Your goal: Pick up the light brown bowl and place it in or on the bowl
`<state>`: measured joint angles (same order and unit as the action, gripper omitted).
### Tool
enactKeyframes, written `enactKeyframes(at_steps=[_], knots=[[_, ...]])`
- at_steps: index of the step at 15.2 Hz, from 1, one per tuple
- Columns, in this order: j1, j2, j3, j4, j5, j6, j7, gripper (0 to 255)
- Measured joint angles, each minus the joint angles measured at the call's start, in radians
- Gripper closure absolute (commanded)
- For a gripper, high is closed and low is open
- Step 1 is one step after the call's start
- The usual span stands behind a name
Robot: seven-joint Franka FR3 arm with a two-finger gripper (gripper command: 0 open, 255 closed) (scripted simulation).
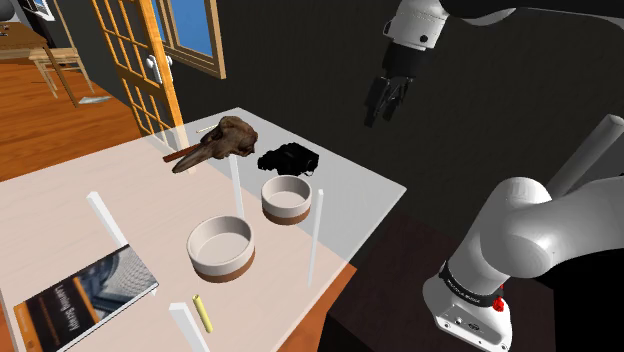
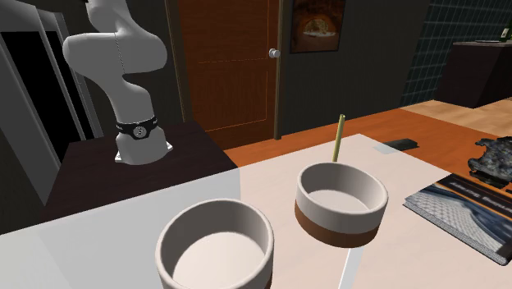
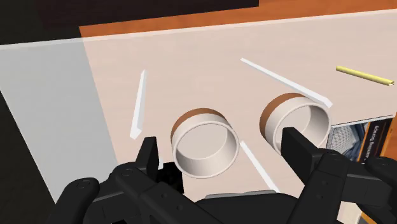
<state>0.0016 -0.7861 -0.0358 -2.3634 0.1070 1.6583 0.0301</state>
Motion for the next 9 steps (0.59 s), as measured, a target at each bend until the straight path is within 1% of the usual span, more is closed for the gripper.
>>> enactKeyframes(at_steps=[2,9], knots=[[0.002,0.010,0.007,-0.006,0.003,0.015,0.006,0],[0.032,0.159,0.103,-0.040,0.031,0.193,0.079,0]])
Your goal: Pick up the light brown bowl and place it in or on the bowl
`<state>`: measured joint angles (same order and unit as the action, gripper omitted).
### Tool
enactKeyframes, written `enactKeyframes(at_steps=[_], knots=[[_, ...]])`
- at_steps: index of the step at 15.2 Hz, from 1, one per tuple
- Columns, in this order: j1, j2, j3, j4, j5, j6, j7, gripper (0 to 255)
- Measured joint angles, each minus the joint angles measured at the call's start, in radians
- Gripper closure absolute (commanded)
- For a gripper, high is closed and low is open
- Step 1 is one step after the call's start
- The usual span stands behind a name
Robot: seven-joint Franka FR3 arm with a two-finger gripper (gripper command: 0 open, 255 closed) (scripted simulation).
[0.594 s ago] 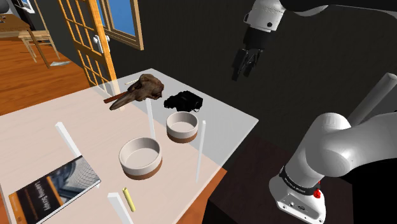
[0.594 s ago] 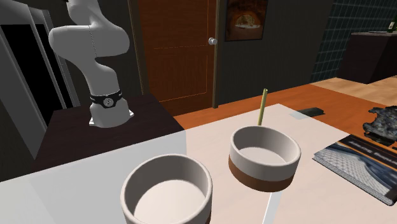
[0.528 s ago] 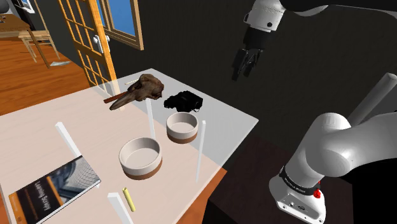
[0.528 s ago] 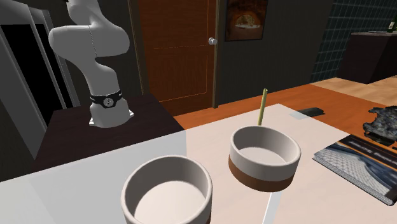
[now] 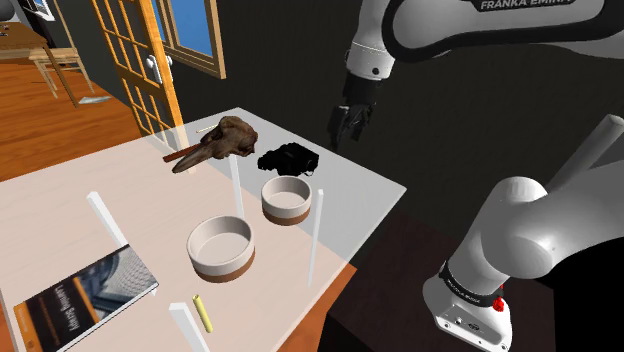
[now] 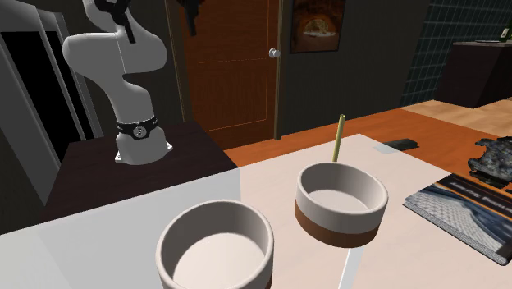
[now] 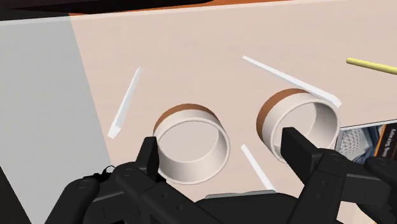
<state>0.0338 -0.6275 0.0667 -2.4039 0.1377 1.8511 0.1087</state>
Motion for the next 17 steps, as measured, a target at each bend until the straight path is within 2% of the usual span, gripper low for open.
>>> enactKeyframes(at_steps=[9,17], knots=[[0.024,0.286,0.123,0.037,-0.011,0.238,0.114,0],[0.041,0.589,0.207,0.167,-0.108,0.387,0.257,0]])
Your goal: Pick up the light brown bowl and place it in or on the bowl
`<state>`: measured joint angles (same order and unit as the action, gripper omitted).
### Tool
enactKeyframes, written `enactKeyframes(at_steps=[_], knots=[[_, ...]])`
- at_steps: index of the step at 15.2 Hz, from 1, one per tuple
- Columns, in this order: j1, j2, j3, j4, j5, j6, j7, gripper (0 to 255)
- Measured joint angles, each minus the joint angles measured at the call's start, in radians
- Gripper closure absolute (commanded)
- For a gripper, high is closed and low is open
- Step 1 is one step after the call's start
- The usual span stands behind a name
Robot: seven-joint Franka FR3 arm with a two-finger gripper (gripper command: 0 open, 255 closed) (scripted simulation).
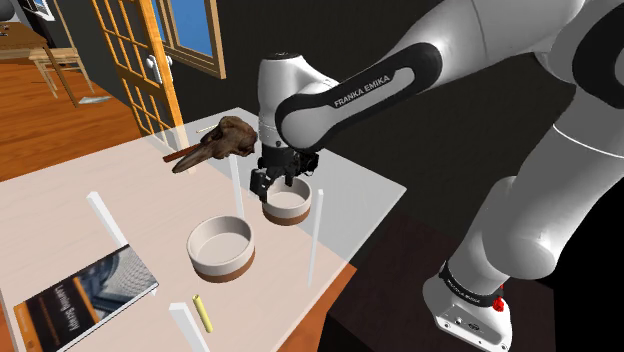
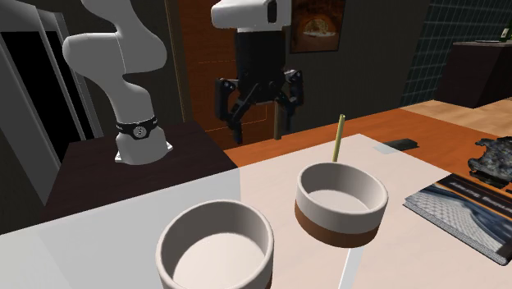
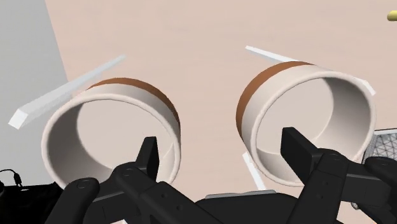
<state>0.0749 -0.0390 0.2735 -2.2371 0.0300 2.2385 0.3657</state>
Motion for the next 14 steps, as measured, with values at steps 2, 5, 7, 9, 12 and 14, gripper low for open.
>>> enactKeyframes(at_steps=[2,5,7,9,12,14], knots=[[0.008,0.082,0.010,0.039,-0.038,0.033,0.039,0],[0.029,0.216,0.014,0.127,-0.102,0.063,0.099,0],[0.048,0.289,0.012,0.180,-0.138,0.070,0.134,0],[0.071,0.372,0.004,0.241,-0.176,0.081,0.168,0],[0.085,0.425,-0.004,0.278,-0.198,0.090,0.186,0],[0.092,0.447,-0.007,0.281,-0.207,0.107,0.196,0]])
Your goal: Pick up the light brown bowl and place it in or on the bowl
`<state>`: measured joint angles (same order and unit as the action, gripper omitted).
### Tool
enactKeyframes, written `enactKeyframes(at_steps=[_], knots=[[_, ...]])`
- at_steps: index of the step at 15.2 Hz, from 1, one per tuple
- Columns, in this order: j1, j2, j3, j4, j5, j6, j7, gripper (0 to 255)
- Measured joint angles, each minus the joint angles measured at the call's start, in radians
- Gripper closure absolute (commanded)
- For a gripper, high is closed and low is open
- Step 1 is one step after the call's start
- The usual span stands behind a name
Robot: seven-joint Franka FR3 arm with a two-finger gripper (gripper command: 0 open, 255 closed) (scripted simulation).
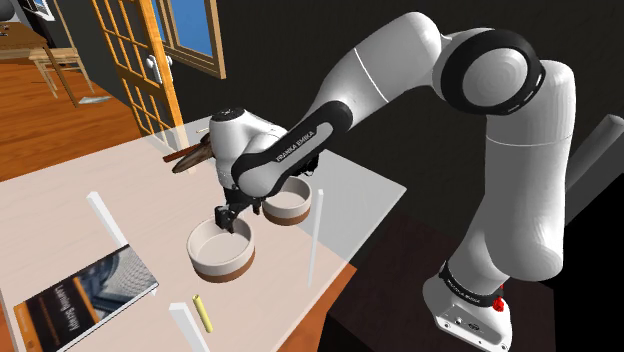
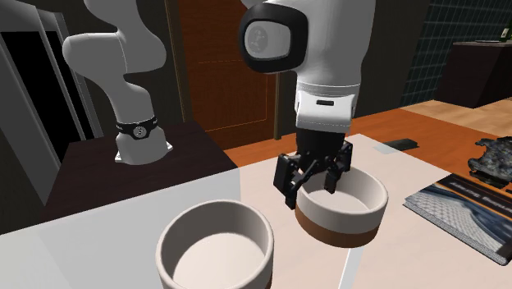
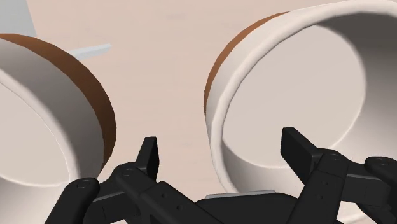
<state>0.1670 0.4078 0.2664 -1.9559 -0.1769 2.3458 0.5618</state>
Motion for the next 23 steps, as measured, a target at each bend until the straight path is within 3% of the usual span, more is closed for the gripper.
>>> enactKeyframes(at_steps=[10,11,23], knots=[[0.005,0.044,-0.011,-0.006,-0.018,0.050,0.010,0],[0.005,0.044,-0.011,-0.006,-0.018,0.050,0.010,255],[0.003,0.032,-0.009,-0.007,-0.013,0.038,0.006,255]])
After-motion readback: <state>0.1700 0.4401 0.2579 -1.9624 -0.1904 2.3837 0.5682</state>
